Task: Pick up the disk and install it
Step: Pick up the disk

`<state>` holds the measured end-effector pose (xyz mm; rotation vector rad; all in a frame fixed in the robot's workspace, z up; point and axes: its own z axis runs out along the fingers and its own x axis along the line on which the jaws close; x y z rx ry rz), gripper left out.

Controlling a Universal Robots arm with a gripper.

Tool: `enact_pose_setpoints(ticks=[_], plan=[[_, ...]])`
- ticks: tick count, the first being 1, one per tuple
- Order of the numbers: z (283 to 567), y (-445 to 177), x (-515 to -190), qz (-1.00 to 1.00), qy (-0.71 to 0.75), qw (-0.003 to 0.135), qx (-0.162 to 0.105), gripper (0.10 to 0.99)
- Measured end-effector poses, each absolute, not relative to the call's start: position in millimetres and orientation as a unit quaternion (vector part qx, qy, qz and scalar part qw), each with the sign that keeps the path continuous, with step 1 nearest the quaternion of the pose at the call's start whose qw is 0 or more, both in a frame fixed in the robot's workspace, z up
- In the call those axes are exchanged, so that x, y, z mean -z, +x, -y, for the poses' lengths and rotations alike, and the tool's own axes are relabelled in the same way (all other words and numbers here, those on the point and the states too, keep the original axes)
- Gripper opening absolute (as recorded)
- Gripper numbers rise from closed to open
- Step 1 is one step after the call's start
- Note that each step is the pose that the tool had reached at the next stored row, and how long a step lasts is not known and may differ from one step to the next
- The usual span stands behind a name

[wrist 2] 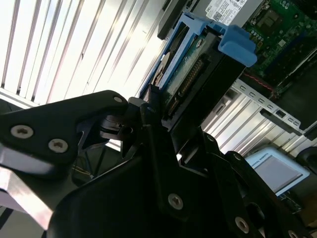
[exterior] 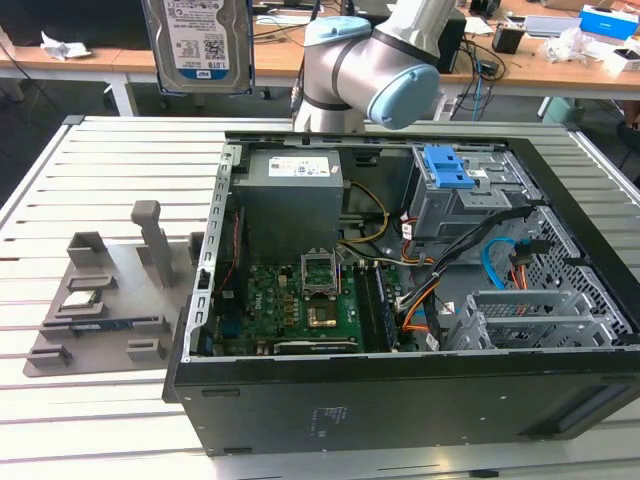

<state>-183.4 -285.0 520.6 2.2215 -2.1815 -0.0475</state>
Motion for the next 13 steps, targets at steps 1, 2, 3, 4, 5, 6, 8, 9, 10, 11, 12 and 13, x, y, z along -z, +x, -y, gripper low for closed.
enact_pose_setpoints(ticks=[1, 2, 3, 4, 5, 6, 8, 9, 10, 11, 12, 13], plan=[[285, -177, -521, 0.700, 0.713, 0.014, 0.015, 0.365], [285, -172, -521, 0.700, 0.713, 0.014, 0.015, 0.365], [285, -170, -521, 0.700, 0.713, 0.014, 0.015, 0.365], [285, -168, -521, 0.700, 0.713, 0.014, 0.015, 0.365], [285, -165, -521, 0.700, 0.713, 0.014, 0.015, 0.365], [285, -163, -521, 0.700, 0.713, 0.014, 0.015, 0.365], [285, -158, -521, 0.700, 0.713, 0.014, 0.015, 0.365], [285, -156, -521, 0.700, 0.713, 0.014, 0.015, 0.365], [285, -153, -521, 0.700, 0.713, 0.014, 0.015, 0.365], [285, -149, -521, 0.700, 0.713, 0.014, 0.015, 0.365], [285, -147, -521, 0.700, 0.713, 0.014, 0.015, 0.365], [285, -145, -521, 0.700, 0.713, 0.014, 0.015, 0.365]])
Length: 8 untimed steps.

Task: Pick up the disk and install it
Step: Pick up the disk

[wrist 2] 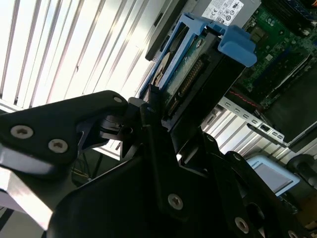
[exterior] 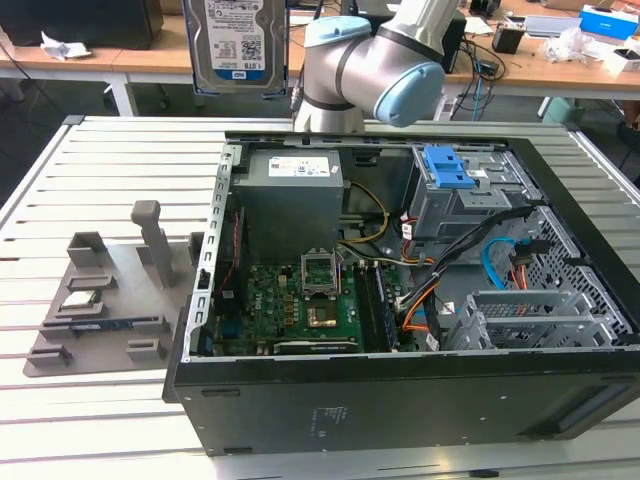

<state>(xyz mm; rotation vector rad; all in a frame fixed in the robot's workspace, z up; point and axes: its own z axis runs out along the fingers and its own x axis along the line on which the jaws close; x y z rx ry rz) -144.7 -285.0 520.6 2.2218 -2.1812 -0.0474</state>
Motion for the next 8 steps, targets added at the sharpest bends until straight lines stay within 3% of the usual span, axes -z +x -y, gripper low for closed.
enact_pose_setpoints(ticks=[8], plan=[[285, -121, -521, 0.700, 0.713, 0.014, 0.015, 0.365]])
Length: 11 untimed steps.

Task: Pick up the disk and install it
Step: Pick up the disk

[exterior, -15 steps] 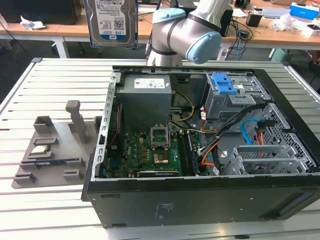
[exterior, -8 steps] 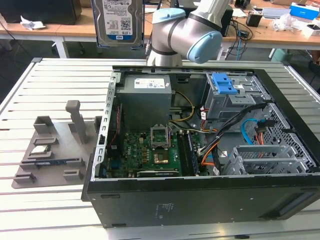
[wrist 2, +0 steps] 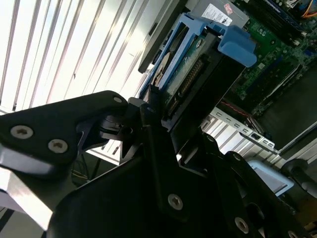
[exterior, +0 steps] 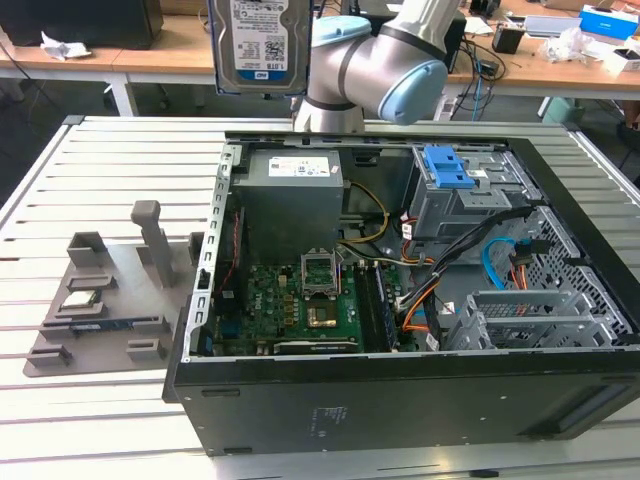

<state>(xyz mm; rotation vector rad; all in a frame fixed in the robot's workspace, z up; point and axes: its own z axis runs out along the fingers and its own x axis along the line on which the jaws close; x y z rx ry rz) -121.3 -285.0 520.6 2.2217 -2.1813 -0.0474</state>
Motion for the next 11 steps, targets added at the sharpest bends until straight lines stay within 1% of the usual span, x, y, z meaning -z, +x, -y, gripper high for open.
enact_pose_setpoints(ticks=[6, 11], plan=[[285.7, -112.6, -520.5, 0.700, 0.713, 0.014, 0.015, 0.365], [294.0, -112.6, -520.6, 0.700, 0.713, 0.014, 0.015, 0.365]])
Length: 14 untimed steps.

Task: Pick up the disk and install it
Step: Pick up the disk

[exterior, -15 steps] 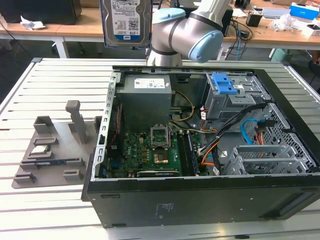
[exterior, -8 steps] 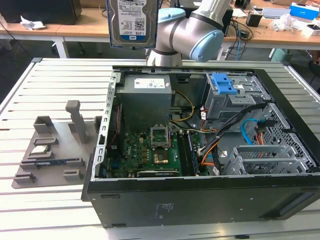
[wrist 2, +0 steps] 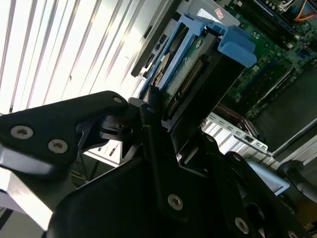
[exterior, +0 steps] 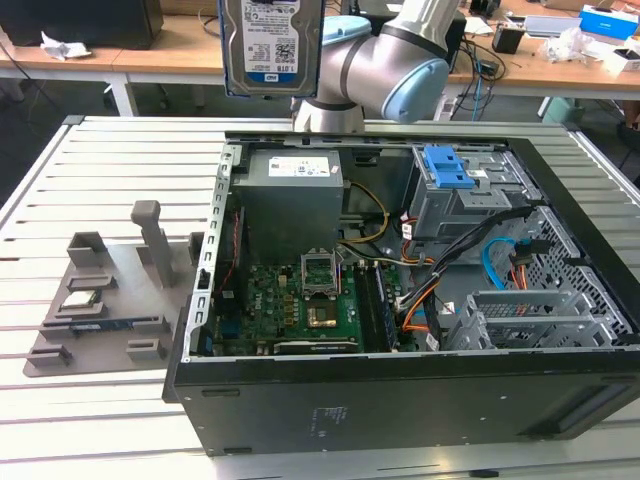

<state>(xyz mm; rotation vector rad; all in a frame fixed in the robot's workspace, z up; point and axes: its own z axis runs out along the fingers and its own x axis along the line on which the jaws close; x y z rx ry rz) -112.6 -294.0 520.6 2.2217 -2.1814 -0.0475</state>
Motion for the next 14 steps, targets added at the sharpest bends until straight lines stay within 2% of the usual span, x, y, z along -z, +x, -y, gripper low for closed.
enact_pose_setpoints(ticks=[14], plan=[[318, -113, -521, 0.700, 0.713, 0.014, 0.015, 0.365]])
